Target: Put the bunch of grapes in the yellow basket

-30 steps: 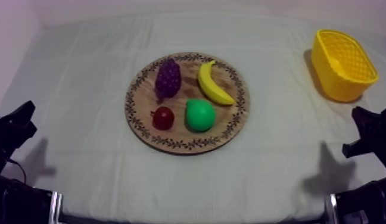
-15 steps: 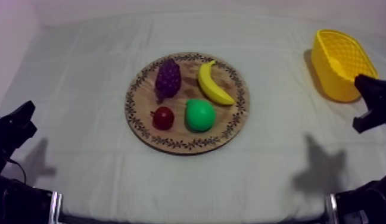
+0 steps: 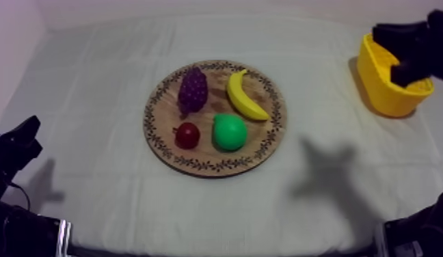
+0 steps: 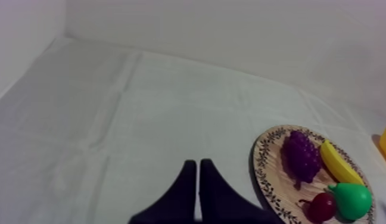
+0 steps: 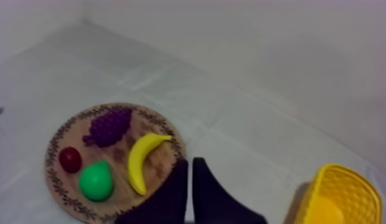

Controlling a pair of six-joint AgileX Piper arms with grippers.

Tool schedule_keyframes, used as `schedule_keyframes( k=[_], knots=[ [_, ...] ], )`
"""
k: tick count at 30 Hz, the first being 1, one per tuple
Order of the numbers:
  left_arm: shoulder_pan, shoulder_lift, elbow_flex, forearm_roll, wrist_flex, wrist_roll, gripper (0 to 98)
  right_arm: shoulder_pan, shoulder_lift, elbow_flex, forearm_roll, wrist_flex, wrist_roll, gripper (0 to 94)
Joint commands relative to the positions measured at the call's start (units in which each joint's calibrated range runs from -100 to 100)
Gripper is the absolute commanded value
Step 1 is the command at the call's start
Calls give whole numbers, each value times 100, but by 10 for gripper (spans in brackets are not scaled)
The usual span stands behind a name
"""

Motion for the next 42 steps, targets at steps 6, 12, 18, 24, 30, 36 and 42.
schedule_keyframes(
  k=[6, 12, 18, 24, 30, 36, 42],
  knots=[
    [-1, 0, -4, 1, -3, 0, 1, -518, 1608, -2147, 27, 643, -292, 6],
    [-1, 0, -4, 1, -3, 0, 1, -831, 2739, -3520, 153, 1296, -680, 6],
    [-1, 0, -4, 1, -3, 0, 1, -988, 3805, -4676, 270, 1846, -1116, 6],
    [-1, 0, -4, 1, -3, 0, 1, -1104, 4777, -5616, 408, 2380, -1481, 6],
    [-1, 0, -4, 1, -3, 0, 1, -1236, 5720, -6598, 594, 2985, -1832, 6],
    [-1, 0, -4, 1, -3, 0, 1, -1303, 6534, -7305, 722, 3542, -2115, 6],
    [-1, 0, -4, 1, -3, 0, 1, -1328, 7120, -7550, 781, 3963, -2236, 3]
  ],
)
